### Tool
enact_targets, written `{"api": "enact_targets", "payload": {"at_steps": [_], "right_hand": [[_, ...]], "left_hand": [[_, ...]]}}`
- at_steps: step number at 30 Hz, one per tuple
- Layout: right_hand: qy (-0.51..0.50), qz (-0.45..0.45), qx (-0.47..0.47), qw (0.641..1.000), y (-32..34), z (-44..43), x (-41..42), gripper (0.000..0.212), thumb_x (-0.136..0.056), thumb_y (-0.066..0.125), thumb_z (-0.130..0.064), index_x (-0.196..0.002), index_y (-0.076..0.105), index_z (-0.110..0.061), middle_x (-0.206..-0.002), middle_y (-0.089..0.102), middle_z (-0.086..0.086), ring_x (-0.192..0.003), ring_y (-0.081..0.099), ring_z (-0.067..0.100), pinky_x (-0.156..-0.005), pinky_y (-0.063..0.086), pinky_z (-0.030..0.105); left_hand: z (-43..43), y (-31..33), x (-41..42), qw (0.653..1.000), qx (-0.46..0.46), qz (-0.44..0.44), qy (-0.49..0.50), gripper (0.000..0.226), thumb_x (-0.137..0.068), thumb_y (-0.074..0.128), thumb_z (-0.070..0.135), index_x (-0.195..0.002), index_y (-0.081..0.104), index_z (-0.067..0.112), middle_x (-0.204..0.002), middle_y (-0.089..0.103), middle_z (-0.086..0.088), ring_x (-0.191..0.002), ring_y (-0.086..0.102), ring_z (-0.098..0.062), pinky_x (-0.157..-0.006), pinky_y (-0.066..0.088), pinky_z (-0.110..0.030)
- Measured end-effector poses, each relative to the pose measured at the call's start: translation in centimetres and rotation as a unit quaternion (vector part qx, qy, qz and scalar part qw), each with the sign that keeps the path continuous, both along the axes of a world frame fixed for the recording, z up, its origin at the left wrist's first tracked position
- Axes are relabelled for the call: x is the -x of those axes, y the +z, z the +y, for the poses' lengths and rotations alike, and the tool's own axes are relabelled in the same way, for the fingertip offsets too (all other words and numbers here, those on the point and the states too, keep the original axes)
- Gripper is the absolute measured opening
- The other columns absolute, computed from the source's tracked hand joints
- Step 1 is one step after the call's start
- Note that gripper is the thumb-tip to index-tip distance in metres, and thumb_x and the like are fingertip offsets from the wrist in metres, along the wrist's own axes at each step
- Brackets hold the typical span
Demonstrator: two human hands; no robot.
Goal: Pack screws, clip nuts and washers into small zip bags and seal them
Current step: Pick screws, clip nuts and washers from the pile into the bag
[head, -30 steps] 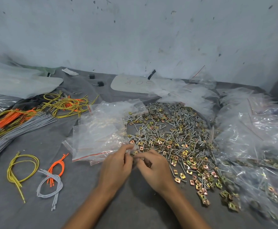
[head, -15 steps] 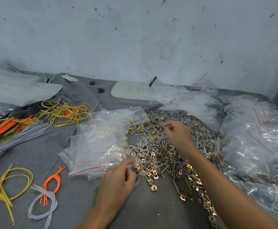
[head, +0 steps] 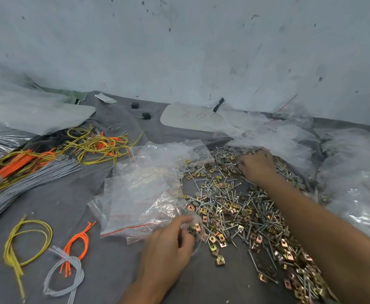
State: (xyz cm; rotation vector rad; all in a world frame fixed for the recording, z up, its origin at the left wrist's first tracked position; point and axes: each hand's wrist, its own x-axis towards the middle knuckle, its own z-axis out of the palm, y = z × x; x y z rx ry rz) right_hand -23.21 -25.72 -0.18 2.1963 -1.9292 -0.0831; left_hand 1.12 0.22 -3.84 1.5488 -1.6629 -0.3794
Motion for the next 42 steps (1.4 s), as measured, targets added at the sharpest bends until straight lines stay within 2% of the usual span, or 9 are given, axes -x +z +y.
{"api": "enact_targets", "payload": {"at_steps": [4,12,16,21,25,31,34,39,42], "right_hand": [[-0.011,-0.117,-0.018,0.993,0.5,1.5,0.8,0.025,-0.104,0.049,-0.035,-0.107,0.072,-0.026,-0.097,0.072,0.002,-0.097,0.064,0.027,-0.103,0.046,0.046],[0.009,-0.301,-0.036,0.953,1.5,7.0,1.4,0.029,-0.108,0.041,-0.019,-0.111,0.068,-0.012,-0.095,0.069,0.003,-0.075,0.060,0.019,-0.066,0.049,0.033],[0.003,-0.488,-0.063,0.870,2.2,13.3,0.6,0.021,-0.105,0.049,-0.021,-0.113,0.067,-0.026,-0.080,0.068,-0.005,-0.059,0.053,0.008,-0.048,0.042,0.020],[0.046,-0.650,-0.113,0.750,0.0,22.4,-1.7,0.021,-0.099,0.061,-0.014,-0.105,0.075,-0.028,-0.081,0.074,-0.003,-0.072,0.065,0.006,-0.067,0.053,0.018],[0.041,-0.701,-0.095,0.705,-2.0,25.8,-4.5,0.017,-0.097,0.065,-0.012,-0.101,0.076,-0.023,-0.078,0.073,-0.002,-0.072,0.065,0.009,-0.068,0.052,0.021],[0.104,-0.573,0.008,0.813,-2.5,26.3,-8.2,0.016,-0.096,0.066,-0.015,-0.105,0.074,-0.025,-0.098,0.070,-0.013,-0.093,0.064,0.004,-0.083,0.050,0.023],[0.123,-0.487,0.046,0.863,-2.6,26.2,-9.0,0.019,-0.100,0.061,-0.019,-0.114,0.072,-0.024,-0.106,0.063,-0.009,-0.092,0.060,0.004,-0.083,0.042,0.011],[0.140,-0.437,0.058,0.886,-2.9,26.2,-10.4,0.020,-0.100,0.058,-0.021,-0.115,0.071,-0.022,-0.104,0.063,0.000,-0.090,0.062,0.019,-0.080,0.049,0.031],[0.152,-0.450,0.045,0.879,-3.0,26.5,-10.5,0.023,-0.096,0.062,-0.015,-0.115,0.071,-0.022,-0.105,0.065,-0.003,-0.093,0.062,0.015,-0.081,0.046,0.024]], "left_hand": [[0.1,0.0,0.0,1.000,-0.002,-0.011,0.010,0.026,-0.088,0.063,0.019,-0.110,0.070,0.033,-0.049,0.042,0.016,-0.063,0.053,-0.016,-0.057,0.036,-0.031],[0.0,0.2,0.2,1.000,-0.019,-0.005,0.023,0.028,-0.085,0.061,0.023,-0.110,0.068,0.035,-0.057,0.054,0.021,-0.060,0.048,-0.008,-0.058,0.034,-0.031],[0.1,0.4,0.1,1.000,-0.021,0.000,0.017,0.029,-0.086,0.062,0.019,-0.110,0.069,0.033,-0.062,0.056,0.025,-0.058,0.051,0.001,-0.056,0.034,-0.031],[0.0,0.2,0.2,1.000,-0.009,0.011,0.012,0.031,-0.086,0.050,0.031,-0.112,0.067,0.032,-0.061,0.055,0.022,-0.055,0.050,-0.001,-0.055,0.034,-0.032],[0.1,0.1,0.2,1.000,0.007,0.004,0.004,0.031,-0.088,0.048,0.031,-0.114,0.065,0.034,-0.061,0.060,0.015,-0.059,0.052,-0.009,-0.058,0.036,-0.030],[0.3,0.0,0.2,1.000,0.023,0.000,-0.001,0.029,-0.091,0.048,0.030,-0.114,0.065,0.032,-0.094,0.075,0.012,-0.087,0.067,-0.012,-0.073,0.050,-0.030],[0.4,0.0,0.3,0.999,0.036,0.013,0.000,0.028,-0.092,0.048,0.027,-0.113,0.066,0.030,-0.097,0.075,0.012,-0.088,0.067,-0.010,-0.078,0.050,-0.030],[0.4,0.1,0.5,0.998,0.052,0.043,0.000,0.027,-0.090,0.052,0.018,-0.108,0.071,0.024,-0.094,0.075,0.011,-0.083,0.069,-0.010,-0.076,0.051,-0.025],[0.7,0.1,0.6,0.997,0.079,0.013,-0.008,0.027,-0.088,0.054,0.014,-0.108,0.072,0.021,-0.096,0.075,0.009,-0.085,0.068,-0.011,-0.075,0.047,-0.020]]}}
